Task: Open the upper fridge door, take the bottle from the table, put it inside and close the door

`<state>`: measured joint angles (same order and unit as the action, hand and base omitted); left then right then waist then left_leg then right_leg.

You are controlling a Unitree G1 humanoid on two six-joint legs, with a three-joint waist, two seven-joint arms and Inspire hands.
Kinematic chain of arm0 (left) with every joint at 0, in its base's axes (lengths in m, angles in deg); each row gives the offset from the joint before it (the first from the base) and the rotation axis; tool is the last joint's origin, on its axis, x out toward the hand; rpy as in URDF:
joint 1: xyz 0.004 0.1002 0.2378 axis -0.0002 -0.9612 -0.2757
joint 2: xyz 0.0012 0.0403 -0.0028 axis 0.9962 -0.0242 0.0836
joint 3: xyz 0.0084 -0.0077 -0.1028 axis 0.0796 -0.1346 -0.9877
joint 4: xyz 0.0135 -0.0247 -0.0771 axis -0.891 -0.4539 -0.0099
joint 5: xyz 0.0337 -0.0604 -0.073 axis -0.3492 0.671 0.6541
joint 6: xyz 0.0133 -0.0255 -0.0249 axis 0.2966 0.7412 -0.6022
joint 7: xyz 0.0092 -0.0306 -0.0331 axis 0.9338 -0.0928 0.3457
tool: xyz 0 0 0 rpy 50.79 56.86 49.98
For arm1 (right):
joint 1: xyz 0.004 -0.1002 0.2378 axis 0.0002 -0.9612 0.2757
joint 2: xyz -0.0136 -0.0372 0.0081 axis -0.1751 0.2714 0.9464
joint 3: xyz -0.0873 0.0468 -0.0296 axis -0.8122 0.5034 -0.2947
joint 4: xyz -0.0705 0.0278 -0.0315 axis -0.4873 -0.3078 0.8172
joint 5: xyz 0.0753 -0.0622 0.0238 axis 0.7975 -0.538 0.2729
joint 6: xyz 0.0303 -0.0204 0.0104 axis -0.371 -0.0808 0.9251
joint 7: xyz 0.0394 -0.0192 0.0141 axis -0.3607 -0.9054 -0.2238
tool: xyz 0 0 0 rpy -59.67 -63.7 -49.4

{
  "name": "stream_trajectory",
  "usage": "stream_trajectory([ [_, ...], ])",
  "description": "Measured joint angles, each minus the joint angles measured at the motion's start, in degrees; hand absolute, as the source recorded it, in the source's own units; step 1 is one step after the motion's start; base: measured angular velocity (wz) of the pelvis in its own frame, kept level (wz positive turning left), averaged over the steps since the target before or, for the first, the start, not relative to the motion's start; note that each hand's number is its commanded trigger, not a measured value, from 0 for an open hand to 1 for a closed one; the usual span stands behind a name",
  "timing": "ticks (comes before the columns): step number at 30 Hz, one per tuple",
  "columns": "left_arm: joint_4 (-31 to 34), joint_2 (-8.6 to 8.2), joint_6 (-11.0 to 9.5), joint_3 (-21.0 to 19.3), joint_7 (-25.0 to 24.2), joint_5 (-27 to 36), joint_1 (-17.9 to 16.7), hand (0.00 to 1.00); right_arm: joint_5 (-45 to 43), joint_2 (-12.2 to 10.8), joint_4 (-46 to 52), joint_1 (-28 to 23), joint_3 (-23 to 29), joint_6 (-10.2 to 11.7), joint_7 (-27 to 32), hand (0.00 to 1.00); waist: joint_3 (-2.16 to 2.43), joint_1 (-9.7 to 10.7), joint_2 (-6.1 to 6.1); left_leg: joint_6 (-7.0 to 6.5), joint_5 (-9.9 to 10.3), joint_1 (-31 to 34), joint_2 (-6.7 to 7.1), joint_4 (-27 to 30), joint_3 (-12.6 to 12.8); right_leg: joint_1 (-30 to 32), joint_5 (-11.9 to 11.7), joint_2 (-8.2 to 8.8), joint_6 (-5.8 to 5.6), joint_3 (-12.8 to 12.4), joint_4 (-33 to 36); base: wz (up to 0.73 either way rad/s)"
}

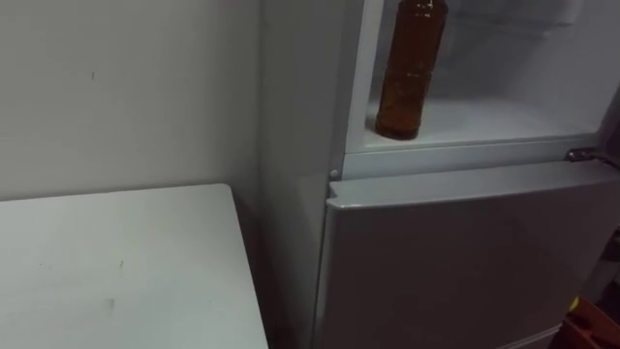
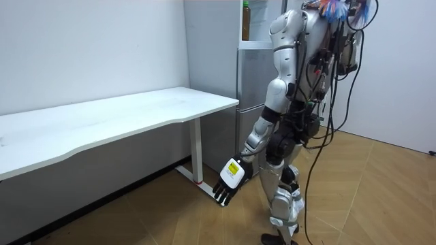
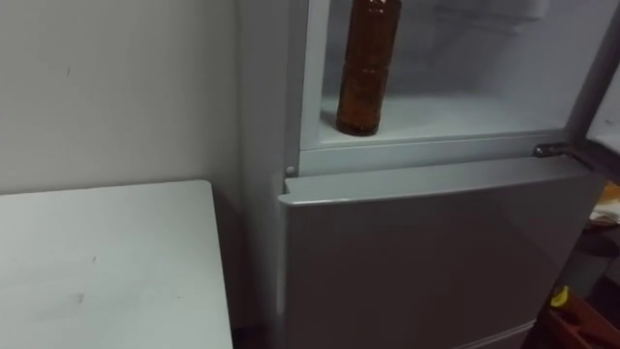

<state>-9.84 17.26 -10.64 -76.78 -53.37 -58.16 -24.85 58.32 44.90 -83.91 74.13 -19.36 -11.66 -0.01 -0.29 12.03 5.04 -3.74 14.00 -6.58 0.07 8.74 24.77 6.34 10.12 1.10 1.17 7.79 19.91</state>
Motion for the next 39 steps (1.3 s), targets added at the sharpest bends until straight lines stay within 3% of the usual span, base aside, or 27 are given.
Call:
stream_trajectory([
  [6, -0.1, -0.02, -0.6, 0.0, 0.1, 0.0, 0.1, 0.0, 0.0, 0.0, 1.5, 0.0, -1.1, -0.5, 0.0, 0.0, -0.05, -0.1, -0.08, 0.01, 0.0, 0.0, 0.14, 0.0, 0.1, 0.6, 0.2, -0.18, 0.14, -0.9, 0.8, -0.07],
  [13, 0.0, -0.53, -0.2, 0.1, 0.1, 0.1, 0.1, 0.0, -0.5, -0.5, 4.8, -1.0, -1.3, -3.9, -0.1, 0.0, -0.04, -0.3, -0.07, 0.15, -0.1, -0.2, 0.14, 0.1, 0.1, 0.6, 0.1, -0.3, 0.25, -1.2, 0.9, -0.01],
  [24, -0.2, -0.68, -0.1, 1.0, 0.1, 0.2, 0.0, 0.0, -2.8, -2.1, 6.1, -1.1, -3.1, -4.0, -0.1, 0.0, 0.1, -0.7, 0.24, 0.16, -0.1, 0.1, 0.02, 0.5, 0.1, 0.6, 0.1, -0.06, 0.42, -0.9, 0.9, 0.0],
  [29, -1.2, -0.7, -0.4, 1.5, 0.1, 0.3, 0.4, 0.0, -2.7, -5.7, 10.3, -1.6, -3.7, -4.0, -1.1, 0.0, 0.22, -1.1, 0.42, 0.25, -0.1, 0.4, -0.31, 1.2, 0.1, 0.6, -0.2, 0.02, 0.83, -0.7, 0.7, 0.0],
  [39, -2.3, -0.67, -0.9, 4.7, 2.4, 0.6, 0.4, 0.0, -4.5, -5.7, 12.7, -2.5, -8.5, -4.0, -3.7, 0.0, 0.39, -1.2, 0.03, 0.22, -0.1, 0.5, -0.34, 1.5, 0.6, 0.6, -0.6, -0.07, 0.78, -1.3, 0.9, -0.03],
])
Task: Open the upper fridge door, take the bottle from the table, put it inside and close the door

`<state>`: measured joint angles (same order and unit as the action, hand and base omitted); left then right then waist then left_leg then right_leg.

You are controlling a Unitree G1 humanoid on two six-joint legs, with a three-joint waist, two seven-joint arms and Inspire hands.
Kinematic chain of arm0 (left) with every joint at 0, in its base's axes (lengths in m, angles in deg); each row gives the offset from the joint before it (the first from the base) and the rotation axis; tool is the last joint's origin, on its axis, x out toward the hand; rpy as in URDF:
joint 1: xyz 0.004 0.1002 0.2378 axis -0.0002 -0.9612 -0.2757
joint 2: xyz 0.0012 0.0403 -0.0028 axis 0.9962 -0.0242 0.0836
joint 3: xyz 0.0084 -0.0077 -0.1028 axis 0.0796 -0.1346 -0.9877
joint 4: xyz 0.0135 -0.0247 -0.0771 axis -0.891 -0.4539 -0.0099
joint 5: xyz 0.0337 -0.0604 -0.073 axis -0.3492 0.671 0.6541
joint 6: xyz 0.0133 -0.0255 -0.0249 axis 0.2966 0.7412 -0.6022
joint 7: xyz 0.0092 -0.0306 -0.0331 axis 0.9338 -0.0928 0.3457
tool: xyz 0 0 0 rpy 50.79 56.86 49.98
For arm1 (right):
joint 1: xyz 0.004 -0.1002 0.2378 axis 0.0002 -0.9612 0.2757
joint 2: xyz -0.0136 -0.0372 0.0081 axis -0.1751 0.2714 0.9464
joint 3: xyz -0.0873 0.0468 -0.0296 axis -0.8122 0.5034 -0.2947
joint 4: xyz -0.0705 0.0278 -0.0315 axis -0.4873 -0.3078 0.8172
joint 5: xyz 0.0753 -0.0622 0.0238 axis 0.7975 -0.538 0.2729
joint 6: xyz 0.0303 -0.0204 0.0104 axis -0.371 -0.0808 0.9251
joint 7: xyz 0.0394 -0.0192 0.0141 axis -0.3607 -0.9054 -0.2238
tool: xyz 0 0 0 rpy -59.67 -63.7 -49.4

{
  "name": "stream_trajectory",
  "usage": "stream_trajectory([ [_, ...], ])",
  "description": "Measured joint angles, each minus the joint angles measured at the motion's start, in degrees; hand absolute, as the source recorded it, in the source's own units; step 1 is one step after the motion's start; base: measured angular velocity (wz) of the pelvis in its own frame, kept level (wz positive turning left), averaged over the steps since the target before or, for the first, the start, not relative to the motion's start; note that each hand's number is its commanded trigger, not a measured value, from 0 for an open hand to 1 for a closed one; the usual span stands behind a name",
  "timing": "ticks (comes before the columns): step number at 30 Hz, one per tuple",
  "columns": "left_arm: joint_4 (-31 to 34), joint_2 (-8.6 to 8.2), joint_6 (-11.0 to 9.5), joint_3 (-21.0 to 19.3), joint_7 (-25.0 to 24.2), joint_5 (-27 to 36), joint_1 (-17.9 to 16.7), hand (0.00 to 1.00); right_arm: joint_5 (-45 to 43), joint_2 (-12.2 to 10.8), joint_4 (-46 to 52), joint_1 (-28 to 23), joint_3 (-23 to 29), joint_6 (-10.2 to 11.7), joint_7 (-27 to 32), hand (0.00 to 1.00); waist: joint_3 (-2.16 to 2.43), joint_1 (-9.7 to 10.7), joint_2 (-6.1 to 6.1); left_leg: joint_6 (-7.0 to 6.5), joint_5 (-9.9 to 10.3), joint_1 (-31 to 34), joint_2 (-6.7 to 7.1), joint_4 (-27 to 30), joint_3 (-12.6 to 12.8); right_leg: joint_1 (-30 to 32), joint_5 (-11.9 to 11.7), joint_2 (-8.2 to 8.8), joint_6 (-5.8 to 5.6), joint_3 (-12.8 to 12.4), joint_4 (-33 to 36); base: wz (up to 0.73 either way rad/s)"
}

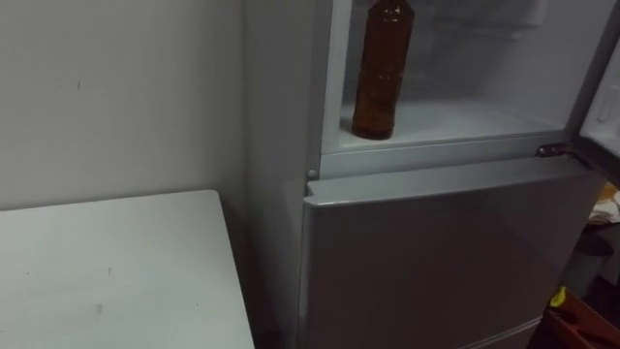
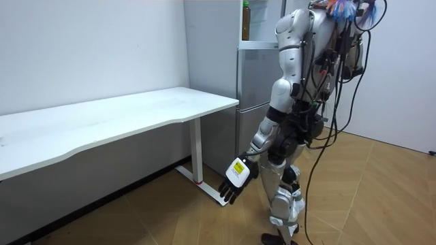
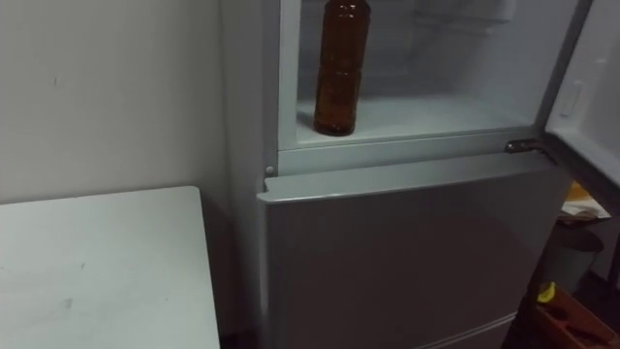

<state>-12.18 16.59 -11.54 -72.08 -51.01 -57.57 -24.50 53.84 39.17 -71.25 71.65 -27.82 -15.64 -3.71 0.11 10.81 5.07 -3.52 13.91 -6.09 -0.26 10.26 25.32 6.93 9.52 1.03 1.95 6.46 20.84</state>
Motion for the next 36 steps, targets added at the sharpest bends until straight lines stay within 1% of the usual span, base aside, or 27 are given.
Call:
stream_trajectory([
  [13, -0.9, 0.02, 0.0, 0.2, -0.3, 0.0, -0.4, 0.0, -0.9, 0.0, 0.2, 0.0, -1.6, 0.0, -2.1, 0.0, 0.03, -0.3, 0.03, 0.01, 0.0, 0.4, -0.16, 0.6, 0.0, 0.2, 0.0, 0.02, -0.1, 0.1, 0.2, 0.0],
  [17, -1.8, 0.02, 0.0, 0.2, -0.8, 0.0, -0.3, 0.0, -5.7, 0.0, 0.2, -0.7, -4.0, 0.0, -4.1, 0.0, 0.02, -0.6, 0.11, 0.04, 0.0, 0.5, -0.16, 0.9, 0.4, 0.6, 0.0, 0.09, -0.05, 0.0, 0.7, -0.06],
  [20, -2.1, 0.01, 0.0, 0.3, -1.3, -0.1, -0.2, 0.0, -9.3, 0.0, 0.3, -1.2, -5.1, -0.1, -5.9, 0.0, 0.02, -1.7, 0.11, 0.22, 0.2, 1.0, -0.25, 1.4, 0.8, 1.1, -0.1, 0.36, -0.19, 0.3, 0.9, -0.06],
  [21, -2.1, 0.06, 0.0, 0.3, -1.3, 0.0, -0.2, 0.0, -9.9, 0.0, 0.3, -1.2, -5.5, -0.1, -6.0, 0.0, 0.02, -1.7, 0.11, 0.17, 0.3, 1.2, -0.31, 1.6, 0.7, 1.2, -0.1, 0.42, -0.23, 0.5, 0.9, 0.0],
  [23, -2.1, 0.15, 0.0, 0.3, -1.3, -0.1, 0.0, 0.0, -12.0, 0.0, 0.6, -1.2, -6.7, -0.1, -7.6, 0.0, 0.02, -2.0, 0.11, 0.05, 0.3, 2.0, -0.5, 2.3, 0.6, 1.4, -0.4, 0.92, -0.25, 1.6, 0.8, 0.04],
  [24, -2.1, 0.17, 0.0, 0.3, -1.3, -0.1, 0.0, 0.0, -12.4, 0.0, 0.8, -1.2, -7.1, -0.1, -8.0, 0.0, 0.02, -2.1, 0.11, 0.02, 0.4, 2.2, -0.55, 2.5, 0.5, 1.5, -0.4, 0.92, -0.24, 1.7, 0.8, 0.0],
  [27, -2.3, 0.4, 0.0, 2.0, -1.2, -0.1, 1.1, 0.0, -15.0, 0.0, 1.8, -1.2, -9.1, -0.1, -10.4, 0.0, 0.02, -3.1, 0.1, 0.03, 0.1, 2.6, -0.66, 2.6, 0.5, 1.6, -1.2, 0.76, -0.1, 1.6, 0.1, 0.0],
  [29, -2.5, 0.51, -0.3, 2.8, -1.3, -0.1, 1.6, 0.0, -16.9, 0.0, 2.9, -1.2, -11.1, -0.3, -13.3, 0.0, 0.03, -4.3, 0.02, 0.15, 0.0, 2.4, -1.02, 2.6, 0.5, 0.7, -1.8, 0.39, 0.03, 1.7, -1.2, 0.0],
  [31, -2.7, 0.52, -0.5, 3.2, -1.3, -0.1, 2.1, 0.0, -18.9, 0.0, 3.6, -1.2, -12.1, -0.3, -14.9, 0.0, 0.02, -5.0, -0.08, 0.21, -0.1, 2.5, -1.14, 2.6, 0.2, 0.1, -2.1, 0.3, 0.06, 2.2, -1.9, 0.08],
  [33, -2.8, 0.64, -0.5, 3.5, -1.3, -0.1, 2.1, 0.0, -20.0, 0.1, 5.0, -1.2, -12.4, -0.4, -15.5, 0.0, 0.05, -6.1, -0.15, 0.23, -0.1, 2.5, -1.17, 2.6, -0.3, -0.1, -2.2, 0.25, 0.05, 2.5, -2.3, 0.12],
  [35, -2.8, 0.75, -0.5, 3.9, -1.4, -0.3, 2.1, 0.0, -20.0, 0.0, 5.7, -1.2, -12.6, -0.4, -16.1, 0.0, 0.06, -6.5, -0.18, 0.23, -0.1, 2.6, -1.23, 2.5, -0.8, -0.3, -2.2, 0.24, 0.07, 3.1, -3.0, 0.12],
  [36, -2.8, 0.8, -0.5, 4.2, -1.4, -0.4, 2.3, 0.0, -20.0, 0.0, 5.8, -1.2, -12.6, -0.4, -17.1, 0.0, 0.04, -6.8, -0.16, -0.01, -0.3, 2.6, -1.24, 2.4, -1.0, -0.8, -2.3, 0.17, 0.14, 3.2, -3.2, 0.14],
])
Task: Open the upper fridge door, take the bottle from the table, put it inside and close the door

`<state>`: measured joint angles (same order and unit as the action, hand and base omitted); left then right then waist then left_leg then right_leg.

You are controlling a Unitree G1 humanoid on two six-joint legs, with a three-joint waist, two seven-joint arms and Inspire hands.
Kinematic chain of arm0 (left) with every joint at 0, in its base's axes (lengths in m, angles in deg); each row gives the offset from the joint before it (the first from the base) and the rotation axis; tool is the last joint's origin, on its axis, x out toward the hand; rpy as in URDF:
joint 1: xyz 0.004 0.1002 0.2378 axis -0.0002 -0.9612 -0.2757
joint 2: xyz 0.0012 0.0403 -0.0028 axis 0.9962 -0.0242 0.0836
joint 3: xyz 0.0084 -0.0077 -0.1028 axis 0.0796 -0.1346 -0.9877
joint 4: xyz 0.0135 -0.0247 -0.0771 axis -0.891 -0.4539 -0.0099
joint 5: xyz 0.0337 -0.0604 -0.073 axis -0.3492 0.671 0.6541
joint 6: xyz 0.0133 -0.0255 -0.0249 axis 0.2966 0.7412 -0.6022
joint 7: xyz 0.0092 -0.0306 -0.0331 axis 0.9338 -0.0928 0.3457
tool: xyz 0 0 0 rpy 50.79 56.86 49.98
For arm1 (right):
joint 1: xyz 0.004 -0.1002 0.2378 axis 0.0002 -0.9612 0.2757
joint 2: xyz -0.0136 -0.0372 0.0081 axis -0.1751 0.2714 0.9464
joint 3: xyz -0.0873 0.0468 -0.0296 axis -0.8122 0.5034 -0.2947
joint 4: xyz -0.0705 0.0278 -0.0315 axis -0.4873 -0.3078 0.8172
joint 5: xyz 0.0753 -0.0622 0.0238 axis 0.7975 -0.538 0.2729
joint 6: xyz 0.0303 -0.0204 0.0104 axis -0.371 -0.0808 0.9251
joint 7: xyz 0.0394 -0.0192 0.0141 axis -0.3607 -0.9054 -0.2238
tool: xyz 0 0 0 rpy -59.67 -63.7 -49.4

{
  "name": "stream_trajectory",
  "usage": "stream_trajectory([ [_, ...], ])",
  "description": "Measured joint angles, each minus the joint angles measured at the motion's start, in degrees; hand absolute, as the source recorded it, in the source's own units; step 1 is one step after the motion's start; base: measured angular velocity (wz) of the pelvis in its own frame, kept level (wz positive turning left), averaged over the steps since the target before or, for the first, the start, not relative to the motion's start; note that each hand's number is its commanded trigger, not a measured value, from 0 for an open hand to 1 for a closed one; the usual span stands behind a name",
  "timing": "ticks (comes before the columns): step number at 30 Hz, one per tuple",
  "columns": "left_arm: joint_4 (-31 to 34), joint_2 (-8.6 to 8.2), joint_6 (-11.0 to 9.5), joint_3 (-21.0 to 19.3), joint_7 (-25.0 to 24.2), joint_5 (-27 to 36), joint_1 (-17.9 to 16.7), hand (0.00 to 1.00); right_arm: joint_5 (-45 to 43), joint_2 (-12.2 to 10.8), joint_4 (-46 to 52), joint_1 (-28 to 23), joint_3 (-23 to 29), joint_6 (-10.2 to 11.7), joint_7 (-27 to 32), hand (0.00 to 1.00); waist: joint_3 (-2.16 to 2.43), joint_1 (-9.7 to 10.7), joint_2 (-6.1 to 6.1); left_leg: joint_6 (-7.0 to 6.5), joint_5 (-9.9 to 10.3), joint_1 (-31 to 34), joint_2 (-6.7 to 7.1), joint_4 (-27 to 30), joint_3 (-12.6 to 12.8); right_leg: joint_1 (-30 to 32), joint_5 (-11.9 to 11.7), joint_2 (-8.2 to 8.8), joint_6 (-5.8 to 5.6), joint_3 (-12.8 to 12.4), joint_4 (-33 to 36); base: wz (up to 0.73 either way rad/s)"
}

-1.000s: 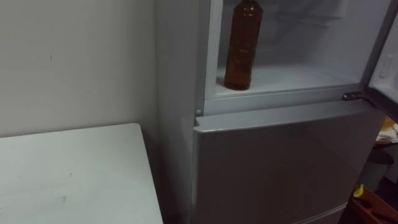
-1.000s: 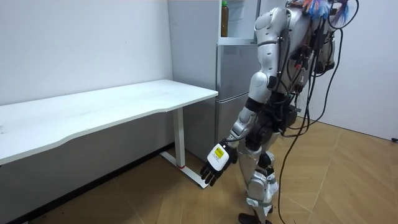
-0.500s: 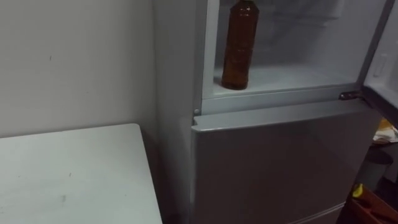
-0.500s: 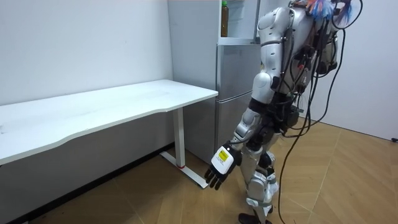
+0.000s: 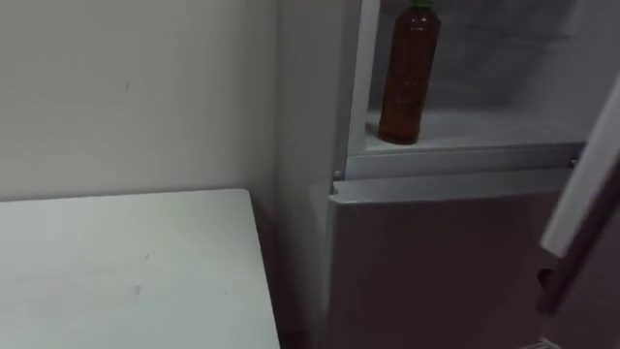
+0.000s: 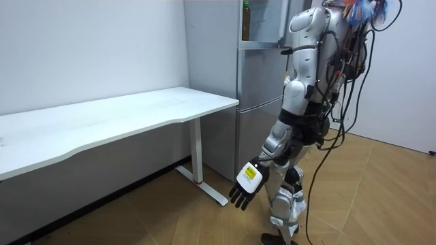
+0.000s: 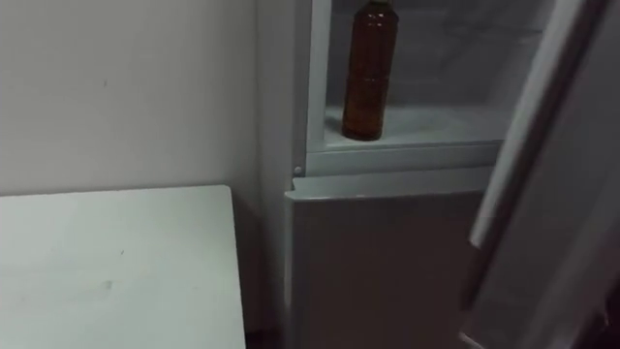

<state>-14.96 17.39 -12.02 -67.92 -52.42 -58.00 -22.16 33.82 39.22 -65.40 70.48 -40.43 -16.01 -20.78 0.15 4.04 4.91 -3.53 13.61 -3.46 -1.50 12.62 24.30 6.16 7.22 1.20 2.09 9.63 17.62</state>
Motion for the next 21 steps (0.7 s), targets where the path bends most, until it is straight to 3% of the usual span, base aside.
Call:
stream_trajectory([
  [3, -0.1, 0.02, 0.0, 0.0, -0.3, -0.1, 0.0, 0.0, -0.1, 0.0, 1.0, 0.0, 0.0, 0.3, -1.4, 0.0, -0.03, -0.8, 0.04, 0.03, 0.0, 0.0, 0.0, -0.4, -0.6, -0.4, 0.0, -0.27, 0.07, 0.0, -0.7, 0.11],
  [6, -0.1, 0.19, 0.0, 0.1, -0.4, -0.1, 0.1, 0.0, -2.6, 0.1, 4.1, 1.0, 0.1, 3.1, -2.8, 0.0, 0.02, -1.0, 0.03, 0.16, -0.1, -0.2, -0.25, -0.6, -1.1, -1.4, -0.3, -0.34, 0.39, 1.2, -2.0, 0.15],
  [9, -0.5, 1.02, 0.1, 0.9, -0.4, 0.0, 0.2, 0.0, -2.9, 0.1, 7.6, 3.4, 0.0, 9.6, -5.2, 0.0, -0.03, -1.4, -0.07, 0.61, 0.1, -1.3, -0.84, -1.0, -1.8, -3.9, -0.8, -1.03, 0.56, 2.1, -4.6, 0.13],
  [13, -0.6, 1.11, 0.3, 1.3, -0.9, -0.1, 0.3, 0.0, -2.9, -0.1, 9.1, 3.9, 0.0, 13.5, -7.0, 0.0, -0.03, -1.4, 0.45, 0.89, 0.5, -1.4, -1.16, -1.1, -2.7, -5.3, -1.3, -1.7, 0.36, 2.4, -6.9, 0.13],
  [21, -0.9, 1.24, 1.3, 3.5, -1.1, -0.3, 1.5, 0.0, -4.8, -1.5, 9.1, 4.1, -0.6, 13.7, -9.9, 0.0, -0.01, -1.5, -1.59, 0.77, 0.8, -1.4, -1.11, -1.9, -2.9, -5.4, -1.7, -1.61, 0.21, 3.3, -6.9, 0.0],
])
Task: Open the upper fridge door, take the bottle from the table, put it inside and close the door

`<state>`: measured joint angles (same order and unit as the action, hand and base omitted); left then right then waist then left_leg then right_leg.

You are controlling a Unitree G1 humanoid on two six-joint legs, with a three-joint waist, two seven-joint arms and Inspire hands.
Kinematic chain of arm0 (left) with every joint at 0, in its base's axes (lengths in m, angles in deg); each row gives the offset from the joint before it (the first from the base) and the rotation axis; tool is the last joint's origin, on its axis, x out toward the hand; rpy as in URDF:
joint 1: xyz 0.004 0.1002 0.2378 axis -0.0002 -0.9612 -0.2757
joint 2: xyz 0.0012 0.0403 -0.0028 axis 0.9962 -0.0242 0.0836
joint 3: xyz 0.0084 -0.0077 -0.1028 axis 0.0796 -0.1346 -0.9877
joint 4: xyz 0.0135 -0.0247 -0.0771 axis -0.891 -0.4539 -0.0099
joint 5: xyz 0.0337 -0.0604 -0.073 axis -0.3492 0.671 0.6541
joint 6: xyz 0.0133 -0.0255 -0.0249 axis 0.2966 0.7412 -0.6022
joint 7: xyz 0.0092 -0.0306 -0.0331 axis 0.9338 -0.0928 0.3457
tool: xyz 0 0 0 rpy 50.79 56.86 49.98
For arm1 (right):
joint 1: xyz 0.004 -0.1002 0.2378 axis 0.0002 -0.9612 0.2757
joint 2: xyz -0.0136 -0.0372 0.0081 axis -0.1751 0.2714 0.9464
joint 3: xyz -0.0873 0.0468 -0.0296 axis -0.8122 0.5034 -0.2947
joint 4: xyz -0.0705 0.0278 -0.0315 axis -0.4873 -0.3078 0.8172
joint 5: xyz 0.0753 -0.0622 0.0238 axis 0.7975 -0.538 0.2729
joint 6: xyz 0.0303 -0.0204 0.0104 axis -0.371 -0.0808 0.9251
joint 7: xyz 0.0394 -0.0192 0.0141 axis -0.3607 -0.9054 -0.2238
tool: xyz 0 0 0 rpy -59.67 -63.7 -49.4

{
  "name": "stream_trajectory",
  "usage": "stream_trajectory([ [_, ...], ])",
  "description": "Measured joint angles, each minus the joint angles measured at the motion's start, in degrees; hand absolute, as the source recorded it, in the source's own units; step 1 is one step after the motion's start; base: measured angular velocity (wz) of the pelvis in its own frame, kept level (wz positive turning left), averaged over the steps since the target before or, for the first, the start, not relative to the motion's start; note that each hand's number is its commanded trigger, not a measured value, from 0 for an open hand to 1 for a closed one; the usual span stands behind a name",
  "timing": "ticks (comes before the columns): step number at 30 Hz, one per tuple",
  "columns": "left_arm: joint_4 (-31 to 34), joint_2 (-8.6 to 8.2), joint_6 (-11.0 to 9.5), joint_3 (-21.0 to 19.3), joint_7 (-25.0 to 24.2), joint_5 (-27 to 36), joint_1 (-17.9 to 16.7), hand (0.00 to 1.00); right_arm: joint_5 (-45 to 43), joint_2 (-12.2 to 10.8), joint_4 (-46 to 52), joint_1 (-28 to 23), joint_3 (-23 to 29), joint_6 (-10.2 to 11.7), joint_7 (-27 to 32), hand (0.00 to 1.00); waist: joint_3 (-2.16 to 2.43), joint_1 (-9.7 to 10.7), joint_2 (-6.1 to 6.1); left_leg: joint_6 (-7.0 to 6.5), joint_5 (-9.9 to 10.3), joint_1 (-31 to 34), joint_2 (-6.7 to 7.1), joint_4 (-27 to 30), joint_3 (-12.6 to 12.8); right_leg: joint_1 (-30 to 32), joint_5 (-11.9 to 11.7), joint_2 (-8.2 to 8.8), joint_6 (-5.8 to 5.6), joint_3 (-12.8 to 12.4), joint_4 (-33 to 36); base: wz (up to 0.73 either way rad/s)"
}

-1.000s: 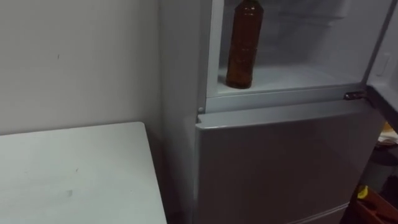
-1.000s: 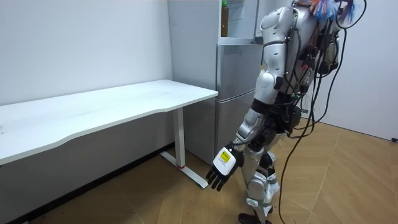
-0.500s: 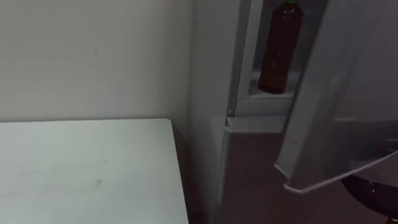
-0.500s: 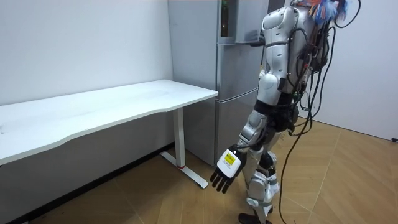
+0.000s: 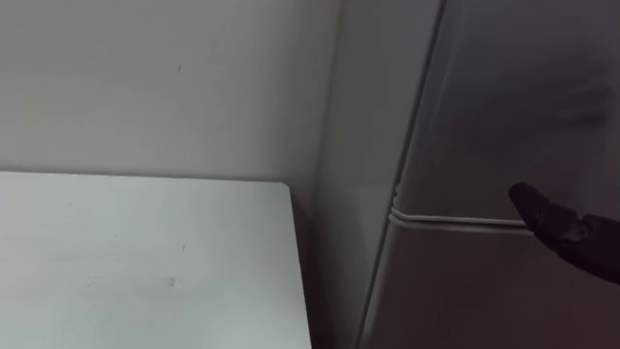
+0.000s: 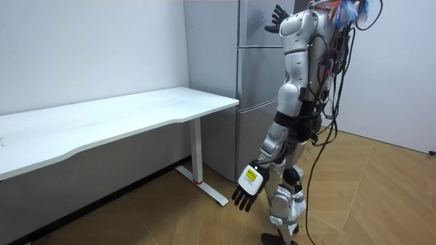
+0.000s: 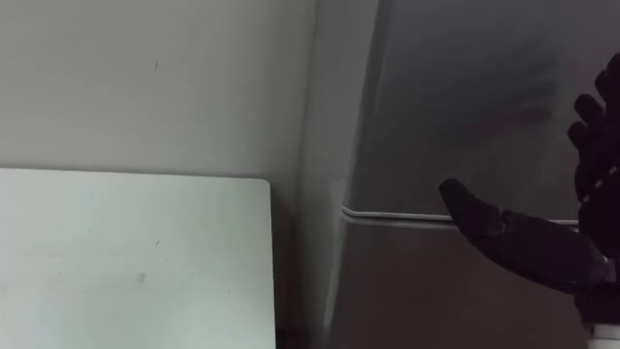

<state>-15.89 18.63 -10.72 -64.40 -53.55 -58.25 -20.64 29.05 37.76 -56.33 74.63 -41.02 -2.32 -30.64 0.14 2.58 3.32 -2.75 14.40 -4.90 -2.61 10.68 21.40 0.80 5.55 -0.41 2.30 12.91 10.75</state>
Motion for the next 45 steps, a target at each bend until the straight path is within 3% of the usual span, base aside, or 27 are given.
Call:
stream_trajectory([
  [9, -0.8, 0.0, 0.7, 0.2, -0.2, -0.7, 0.3, 0.0, -0.3, -1.2, 0.0, 2.0, -0.8, 0.0, -2.0, 0.0, 0.0, -0.1, 0.11, -0.01, 0.0, 0.0, 0.13, 0.1, -0.1, 0.0, 0.0, 0.14, -0.02, 0.0, 0.2, 0.0],
  [13, -0.6, -0.06, 0.9, 0.3, -0.2, -2.4, 0.4, 0.0, -1.8, -1.0, -1.3, 3.2, -2.3, 0.1, -1.9, 0.0, 0.04, -1.0, 0.87, 0.0, 0.0, -0.1, 0.16, 0.1, -0.4, -0.2, 0.0, 0.14, -0.01, 0.0, 0.1, 0.02],
  [21, 0.4, -0.4, 2.3, -0.1, -0.1, -5.6, 0.5, 0.0, -8.3, -1.0, -6.2, 5.3, -2.3, 0.6, 1.1, 0.0, -0.02, -1.4, 1.11, -0.13, -0.1, -0.7, 0.43, 0.1, -1.6, -1.3, -0.1, 0.55, -0.15, 1.4, 0.1, 0.06],
  [25, 0.4, -0.4, 2.3, -0.1, -0.2, -6.2, 0.5, 0.0, -9.7, -1.1, -11.0, 9.7, -2.3, 0.6, 4.4, 0.0, -0.14, -1.6, 1.23, -0.12, -0.2, -1.2, 0.43, 0.2, -1.6, -1.5, 0.0, 0.65, -0.14, 1.5, 0.7, -0.01],
  [26, 0.4, -0.38, 2.3, 0.0, -0.2, -6.2, 0.6, 0.0, -10.3, -1.1, -13.3, 11.6, -2.4, 0.8, 5.0, 0.0, -0.47, -1.6, 1.82, -0.12, -0.2, -1.3, 0.47, 0.3, -1.5, -1.4, 0.1, 0.78, -0.12, 1.5, 1.0, -0.03],
  [27, 0.4, -0.38, 2.3, 0.0, -0.2, -6.2, 0.8, 0.0, -11.1, -1.1, -14.6, 12.6, -2.3, 1.0, 5.4, 0.0, -0.35, -1.6, 1.59, -0.13, -0.2, -1.2, 0.49, 0.4, -1.4, -1.3, 0.2, 0.82, -0.04, 1.5, 1.1, -0.05],
  [29, 0.3, -0.2, 2.4, 0.2, -0.2, -6.2, 0.8, 0.0, -11.8, -1.0, -18.2, 16.1, -2.3, 1.6, 7.0, 0.0, -0.58, -1.8, 1.81, -0.15, -0.2, -0.6, 0.52, 1.1, -1.3, -0.9, 0.7, 1.03, -0.04, 1.7, 0.9, 0.0],
  [37, 0.5, 0.06, 3.4, 0.9, -2.0, -6.3, 1.2, 0.0, -19.5, -1.0, -23.8, 17.6, -1.7, 3.8, 11.4, 0.0, -0.39, -4.1, 1.96, -0.08, -0.5, -0.7, 0.45, 1.3, -1.7, -1.4, 1.0, 1.3, -0.37, 3.0, 0.9, 0.02],
  [45, 2.1, 0.87, 4.0, 1.6, -2.7, -6.3, 1.5, 0.0, -23.3, -0.9, -28.2, 17.9, -1.8, 5.2, 15.6, 0.0, -0.4, -4.5, 1.96, -0.09, -0.6, -0.5, 0.5, 2.1, -3.4, -2.2, 1.2, 1.62, -0.39, 4.7, 0.6, 0.11],
])
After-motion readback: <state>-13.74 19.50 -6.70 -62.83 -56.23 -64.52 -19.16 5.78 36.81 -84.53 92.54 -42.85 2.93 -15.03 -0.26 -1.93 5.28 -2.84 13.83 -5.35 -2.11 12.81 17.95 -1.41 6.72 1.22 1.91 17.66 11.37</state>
